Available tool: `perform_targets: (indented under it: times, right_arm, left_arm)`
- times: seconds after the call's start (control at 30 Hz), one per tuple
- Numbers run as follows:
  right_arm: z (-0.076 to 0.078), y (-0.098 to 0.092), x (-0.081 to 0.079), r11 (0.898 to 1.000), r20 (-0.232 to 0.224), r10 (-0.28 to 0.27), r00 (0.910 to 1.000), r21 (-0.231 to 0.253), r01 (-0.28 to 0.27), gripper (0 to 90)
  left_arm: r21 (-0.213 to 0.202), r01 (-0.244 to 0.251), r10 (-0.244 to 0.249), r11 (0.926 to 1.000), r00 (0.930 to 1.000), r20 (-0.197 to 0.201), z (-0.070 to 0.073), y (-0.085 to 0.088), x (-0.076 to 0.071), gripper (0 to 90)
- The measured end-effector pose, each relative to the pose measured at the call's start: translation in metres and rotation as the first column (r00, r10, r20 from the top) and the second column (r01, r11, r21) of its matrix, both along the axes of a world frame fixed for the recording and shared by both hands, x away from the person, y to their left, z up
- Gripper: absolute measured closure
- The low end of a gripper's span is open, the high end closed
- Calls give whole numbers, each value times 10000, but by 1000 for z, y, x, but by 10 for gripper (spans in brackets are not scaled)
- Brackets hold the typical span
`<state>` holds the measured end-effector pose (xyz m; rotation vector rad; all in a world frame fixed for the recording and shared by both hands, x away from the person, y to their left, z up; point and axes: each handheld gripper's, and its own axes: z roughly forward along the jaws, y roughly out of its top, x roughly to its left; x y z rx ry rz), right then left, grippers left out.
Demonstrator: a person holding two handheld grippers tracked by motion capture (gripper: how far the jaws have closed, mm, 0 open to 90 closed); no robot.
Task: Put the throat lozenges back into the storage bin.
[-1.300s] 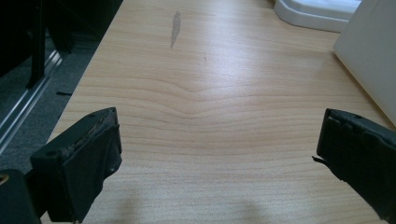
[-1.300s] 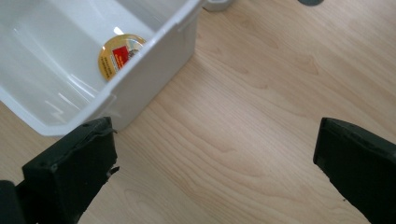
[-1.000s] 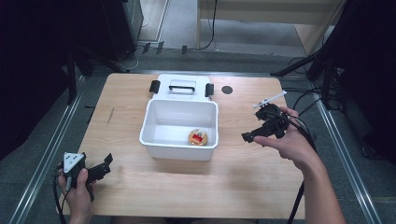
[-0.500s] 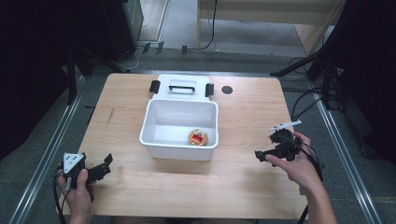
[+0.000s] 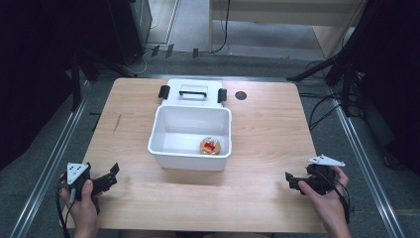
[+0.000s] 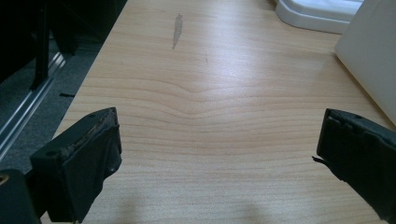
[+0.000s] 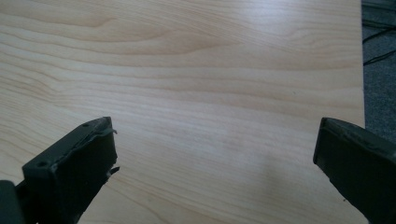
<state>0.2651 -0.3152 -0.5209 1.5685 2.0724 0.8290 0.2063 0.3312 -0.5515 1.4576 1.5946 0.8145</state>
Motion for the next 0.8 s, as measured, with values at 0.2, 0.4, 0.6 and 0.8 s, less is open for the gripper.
perform_targets:
  times: [0.2,0.4,0.6,0.8]
  right_arm:
    - [-18,-21,-17,9980,320,-374,9988,523,357,0]
    - [-25,-33,-28,9961,874,-588,9944,702,528,0]
    - [-28,-36,-30,9925,1347,-707,9884,1086,562,0]
    - [-29,-38,-30,9907,1270,-738,9891,1234,581,0]
  left_arm:
    - [-75,17,-17,10000,10000,31,0,0,0,2]
    - [38,68,-67,10000,9999,-89,0,-1,1,2]
    - [38,103,-102,9999,9999,-120,0,-1,1,2]
    - [40,171,-170,9998,9997,-165,0,-1,1,2]
